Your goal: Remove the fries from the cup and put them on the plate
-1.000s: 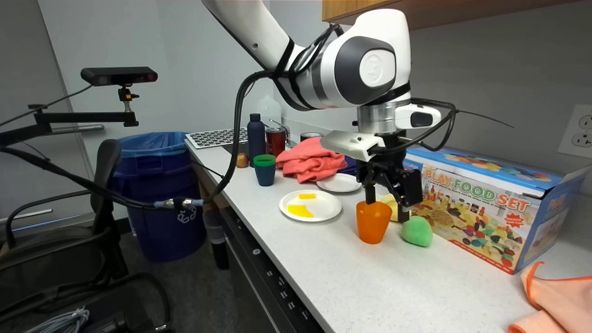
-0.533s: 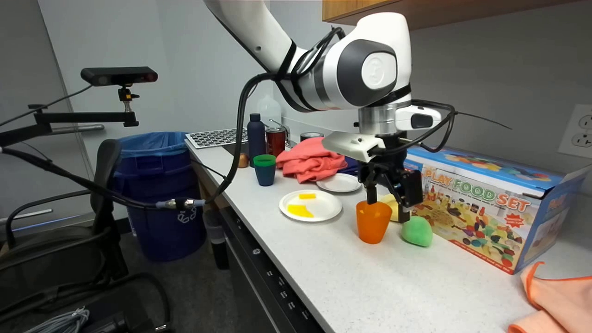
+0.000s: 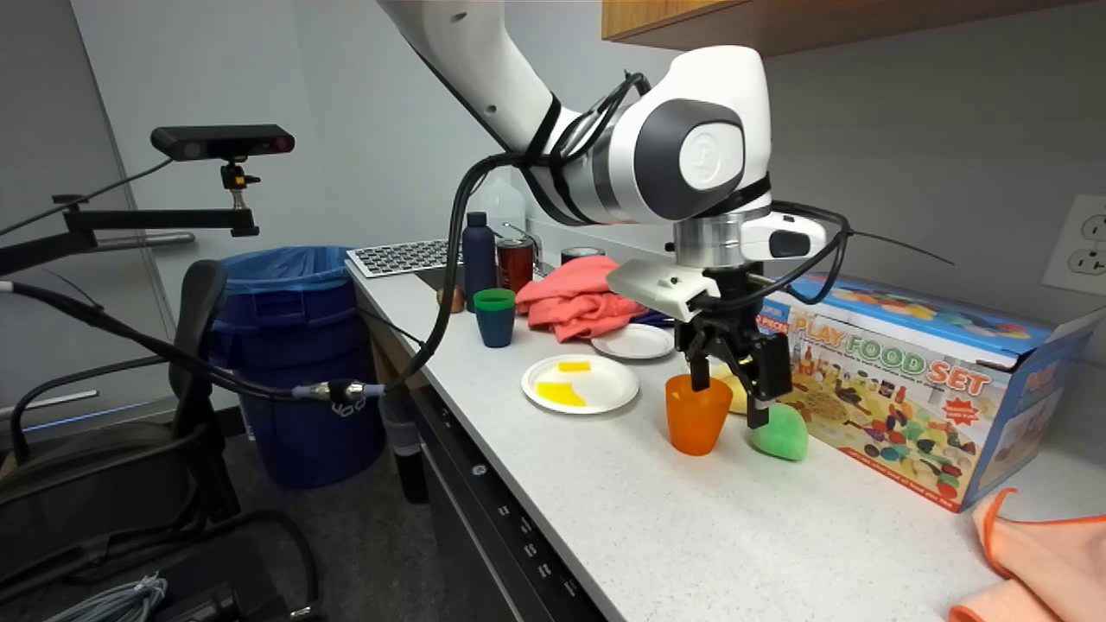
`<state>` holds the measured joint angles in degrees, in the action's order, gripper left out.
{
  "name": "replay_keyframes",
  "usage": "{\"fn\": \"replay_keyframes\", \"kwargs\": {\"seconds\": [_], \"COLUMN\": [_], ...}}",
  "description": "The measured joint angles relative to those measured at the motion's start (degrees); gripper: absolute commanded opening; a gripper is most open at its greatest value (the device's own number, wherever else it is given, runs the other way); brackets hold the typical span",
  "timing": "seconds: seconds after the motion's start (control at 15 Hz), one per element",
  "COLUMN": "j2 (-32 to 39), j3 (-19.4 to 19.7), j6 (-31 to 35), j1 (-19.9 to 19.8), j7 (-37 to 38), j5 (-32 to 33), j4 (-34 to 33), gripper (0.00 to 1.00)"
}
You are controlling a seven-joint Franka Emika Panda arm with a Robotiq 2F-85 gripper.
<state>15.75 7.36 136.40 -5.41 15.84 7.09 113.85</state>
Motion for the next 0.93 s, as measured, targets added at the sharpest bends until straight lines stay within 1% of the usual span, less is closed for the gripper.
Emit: {"fn": "replay_keyframes", "kwargs": {"seconds": [0.07,0.13,0.2,0.27,0.8,0.87,0.93], "j2": [0.6,1.3,2.0,2.7,5.8,6.1,6.5], "j3": [0.0,0.0,0.0,0.0,-0.3,-0.4,-0.7], "j6": [0.1,0.2,0.2,0.2,0.1,0.1,0.0], "j1": [0.0,0.0,0.0,0.0,0.0,0.0,0.1], "j7": [0.3,0.3,0.3,0.3,0.2,0.1,-0.1], "j5": [-0.3,-0.8,-1.3,-1.8,-3.2,-3.4,-3.5], "j4": [-0.3,-0.6,-1.1,-1.7,-6.1,-6.4,-6.6], "gripper": [1.0,0.75,0.72,0.66,0.03,0.0,0.0]}}
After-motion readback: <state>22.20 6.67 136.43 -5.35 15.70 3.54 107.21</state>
